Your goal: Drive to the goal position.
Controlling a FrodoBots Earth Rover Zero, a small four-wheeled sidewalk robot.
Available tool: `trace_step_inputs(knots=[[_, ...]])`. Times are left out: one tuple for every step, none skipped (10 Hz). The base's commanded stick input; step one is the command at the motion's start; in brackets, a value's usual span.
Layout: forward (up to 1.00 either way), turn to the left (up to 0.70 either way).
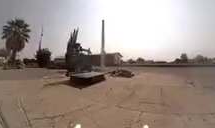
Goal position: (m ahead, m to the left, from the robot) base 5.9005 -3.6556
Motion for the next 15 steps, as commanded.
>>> trace_step_inputs(knots=[[0.70, -0.27], [0.70, -0.27], [0.70, -0.27], [0.70, -0.27], [0.70, -0.27], [0.70, -0.27], [0.70, -0.27], [0.70, -0.27], [0.70, -0.27], [0.70, -0.27], [0.70, -0.27], [0.70, -0.27], [0.70, -0.27], [0.70, -0.27], [0.70, -0.27]])
